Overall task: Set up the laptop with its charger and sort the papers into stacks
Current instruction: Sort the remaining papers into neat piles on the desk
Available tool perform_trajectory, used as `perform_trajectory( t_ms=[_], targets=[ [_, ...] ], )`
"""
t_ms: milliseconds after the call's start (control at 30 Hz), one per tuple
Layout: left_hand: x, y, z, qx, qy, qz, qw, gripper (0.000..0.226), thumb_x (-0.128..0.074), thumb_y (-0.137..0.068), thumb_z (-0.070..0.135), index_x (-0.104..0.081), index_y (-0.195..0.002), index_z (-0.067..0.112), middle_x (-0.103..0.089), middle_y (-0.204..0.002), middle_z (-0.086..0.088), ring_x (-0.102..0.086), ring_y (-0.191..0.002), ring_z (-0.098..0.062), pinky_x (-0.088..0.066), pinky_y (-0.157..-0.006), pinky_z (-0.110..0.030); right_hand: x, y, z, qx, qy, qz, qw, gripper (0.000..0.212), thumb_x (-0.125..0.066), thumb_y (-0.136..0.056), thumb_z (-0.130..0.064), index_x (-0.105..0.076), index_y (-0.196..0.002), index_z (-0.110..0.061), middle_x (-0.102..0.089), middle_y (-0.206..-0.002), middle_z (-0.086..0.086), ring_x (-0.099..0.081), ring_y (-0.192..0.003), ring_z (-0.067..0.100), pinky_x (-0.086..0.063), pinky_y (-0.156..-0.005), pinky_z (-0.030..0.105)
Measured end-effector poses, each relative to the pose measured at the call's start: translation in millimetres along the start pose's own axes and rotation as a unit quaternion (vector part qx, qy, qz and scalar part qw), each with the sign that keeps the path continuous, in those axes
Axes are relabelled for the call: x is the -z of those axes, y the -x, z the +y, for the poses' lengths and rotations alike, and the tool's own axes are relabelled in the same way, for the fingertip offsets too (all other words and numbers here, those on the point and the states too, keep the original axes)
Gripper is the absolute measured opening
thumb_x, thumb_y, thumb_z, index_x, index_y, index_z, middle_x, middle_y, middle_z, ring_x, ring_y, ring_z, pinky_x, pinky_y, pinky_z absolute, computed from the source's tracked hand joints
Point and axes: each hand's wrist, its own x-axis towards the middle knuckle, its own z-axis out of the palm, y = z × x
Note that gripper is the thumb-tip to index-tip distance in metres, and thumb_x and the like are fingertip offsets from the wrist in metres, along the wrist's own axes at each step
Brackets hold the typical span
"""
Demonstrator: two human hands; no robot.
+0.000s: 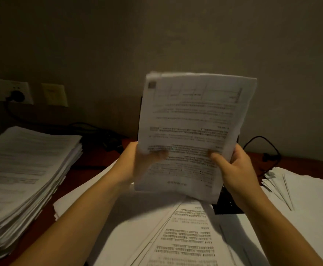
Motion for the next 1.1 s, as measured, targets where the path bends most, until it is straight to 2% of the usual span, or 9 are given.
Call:
perform_trajectory(
  t_ms=[133,367,533,633,700,833,967,1033,1100],
  targets=[
    [7,0,12,0.041,0.031,0.031,0.998,0.024,-0.068,-0.093,0.01,-0.071,-0.116,0.013,-0.077,-0.107,0.002,-0.074,-0.099,-0.012,-0.06,-0.075,-0.025,1,5,-11,0.014,-0.007,-0.038,0.999,0.026,-0.064,-0.093,-0.012,-0.06,-0.115,-0.027,-0.074,-0.109,-0.007,-0.072,-0.099,0.015,-0.062,-0.078,0.035],
    [28,11,40,0.074,0.029,0.059,0.995,0.02,-0.067,-0.094,0.019,-0.068,-0.115,0.021,-0.077,-0.104,0.005,-0.074,-0.097,-0.015,-0.058,-0.087,-0.042,-22,23,-33,0.006,-0.057,-0.014,0.998,0.02,-0.062,-0.094,-0.014,-0.059,-0.109,-0.027,-0.074,-0.104,-0.002,-0.074,-0.092,0.018,-0.063,-0.07,0.034],
    [52,34,59,0.045,-0.107,0.087,0.989,0.015,-0.066,-0.096,0.025,-0.065,-0.107,0.035,-0.071,-0.1,0.016,-0.068,-0.09,-0.006,-0.047,-0.065,-0.022,-38,34,-48,0.109,0.075,0.051,0.99,0.094,-0.074,-0.087,-0.011,-0.015,-0.155,-0.038,-0.051,-0.138,-0.007,-0.058,-0.118,0.001,-0.055,-0.086,0.019],
    [70,45,79,0.03,-0.251,0.087,0.964,0.008,-0.066,-0.096,0.031,-0.068,-0.103,0.035,-0.069,-0.098,0.014,-0.066,-0.089,-0.007,-0.046,-0.067,-0.028,-56,28,-69,0.25,0.318,0.1,0.909,0.094,-0.073,-0.082,-0.024,-0.016,-0.158,-0.028,-0.015,-0.162,0.002,-0.015,-0.151,0.018,-0.028,-0.119,0.049],
    [77,52,98,0.008,-0.374,0.072,0.925,0.008,-0.065,-0.097,0.032,-0.071,-0.098,0.038,-0.071,-0.093,0.014,-0.068,-0.087,-0.007,-0.055,-0.071,-0.034,-77,22,-86,0.338,0.445,0.062,0.827,0.085,-0.066,-0.081,-0.034,-0.026,-0.156,-0.024,-0.016,-0.164,0.009,-0.006,-0.153,0.029,-0.01,-0.121,0.059],
    [85,61,126,-0.052,-0.607,0.074,0.789,0.01,-0.061,-0.097,0.036,-0.07,-0.1,0.038,-0.067,-0.088,0.011,-0.065,-0.083,-0.013,-0.056,-0.077,-0.037,-123,8,-118,0.399,0.561,-0.108,0.717,0.036,-0.059,-0.093,-0.031,-0.057,-0.129,-0.024,-0.064,-0.127,0.002,-0.054,-0.127,0.026,-0.021,-0.119,0.053],
    [117,70,119,-0.178,-0.668,0.247,0.68,0.044,-0.067,-0.087,0.039,-0.059,-0.129,0.034,-0.056,-0.137,-0.002,-0.041,-0.136,-0.026,-0.024,-0.115,-0.053,-146,5,-140,0.319,0.518,-0.102,0.787,0.013,-0.048,-0.101,-0.031,-0.058,-0.1,-0.023,-0.065,-0.095,0.0,-0.06,-0.083,0.026,-0.052,-0.075,0.044],
    [141,81,111,-0.215,-0.593,0.369,0.682,0.087,-0.076,-0.078,0.036,-0.034,-0.154,0.032,-0.025,-0.162,-0.011,-0.011,-0.153,-0.033,-0.003,-0.12,-0.063,-150,4,-143,0.297,0.409,-0.064,0.86,0.007,-0.052,-0.097,-0.027,-0.056,-0.094,-0.023,-0.066,-0.093,0.004,-0.061,-0.081,0.03,-0.053,-0.069,0.046],
    [160,95,102,-0.227,-0.507,0.437,0.707,0.105,-0.076,-0.08,0.04,-0.011,-0.161,0.029,-0.002,-0.167,-0.015,0.003,-0.155,-0.035,0.0,-0.121,-0.061,-157,5,-144,0.26,0.291,-0.046,0.92,0.006,-0.056,-0.095,-0.019,-0.061,-0.097,-0.02,-0.067,-0.092,0.003,-0.063,-0.085,0.026,-0.053,-0.074,0.044]
  ],
)
